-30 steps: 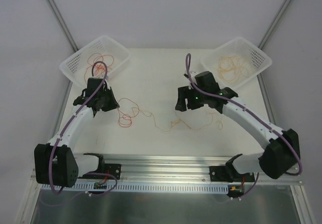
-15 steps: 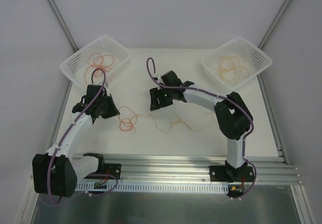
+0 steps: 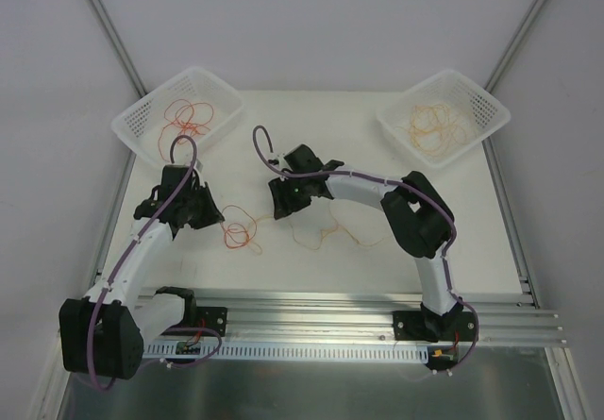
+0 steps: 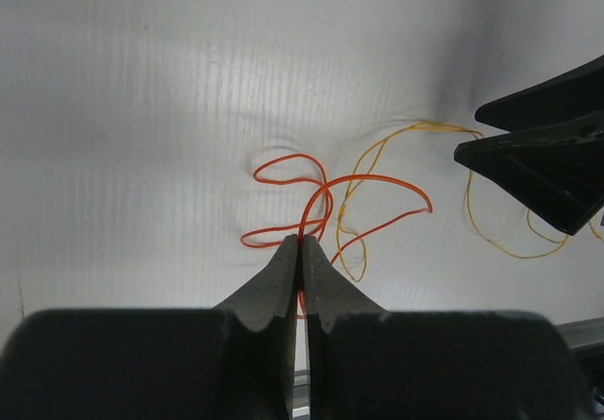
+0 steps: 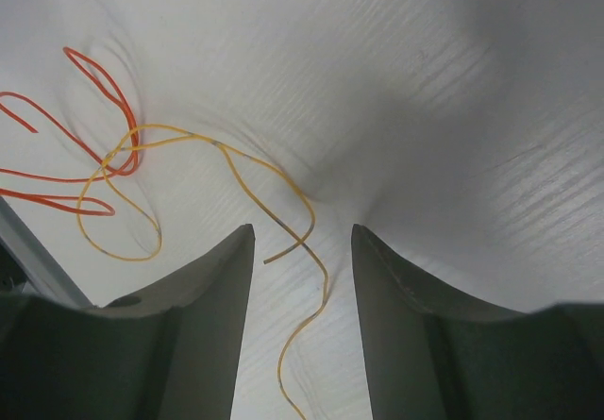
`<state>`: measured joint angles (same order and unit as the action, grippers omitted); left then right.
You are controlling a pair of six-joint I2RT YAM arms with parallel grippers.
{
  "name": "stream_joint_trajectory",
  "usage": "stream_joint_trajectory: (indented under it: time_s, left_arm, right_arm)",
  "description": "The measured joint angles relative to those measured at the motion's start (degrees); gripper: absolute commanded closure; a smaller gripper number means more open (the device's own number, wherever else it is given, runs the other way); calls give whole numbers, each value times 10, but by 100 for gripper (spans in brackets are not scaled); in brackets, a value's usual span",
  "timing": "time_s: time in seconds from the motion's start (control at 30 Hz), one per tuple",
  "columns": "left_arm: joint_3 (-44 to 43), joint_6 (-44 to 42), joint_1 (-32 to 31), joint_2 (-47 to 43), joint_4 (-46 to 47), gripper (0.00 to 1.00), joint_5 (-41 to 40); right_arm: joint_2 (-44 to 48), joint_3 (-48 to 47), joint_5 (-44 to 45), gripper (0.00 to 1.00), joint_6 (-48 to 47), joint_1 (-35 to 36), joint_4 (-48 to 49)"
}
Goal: Untangle the cables
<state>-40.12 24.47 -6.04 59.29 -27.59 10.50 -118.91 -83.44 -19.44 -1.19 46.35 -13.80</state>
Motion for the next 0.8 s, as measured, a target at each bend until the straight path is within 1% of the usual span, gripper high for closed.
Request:
stream_joint_trajectory:
  time_s: [0.2, 0.4, 0.63, 0.7, 0.8]
  left_arm:
    - [7, 0, 0, -10, -8, 100, 0]
    - [7, 0, 0, -14, -12, 100, 0]
    - [8, 0, 0, -18, -15, 100, 0]
    - [9, 0, 0, -19, -15, 100, 0]
    - [14, 0, 0, -21, -15, 100, 0]
  right_arm:
    - [-9, -35, 17, 52, -7, 5, -2]
    - [-26, -56, 22, 58, -14, 14, -4]
    - [-48, -63, 18, 70, -27, 22, -13]
    - [-48, -64, 18, 70, -29, 23, -14]
    - [-49, -64, 16, 76, -32, 23, -16]
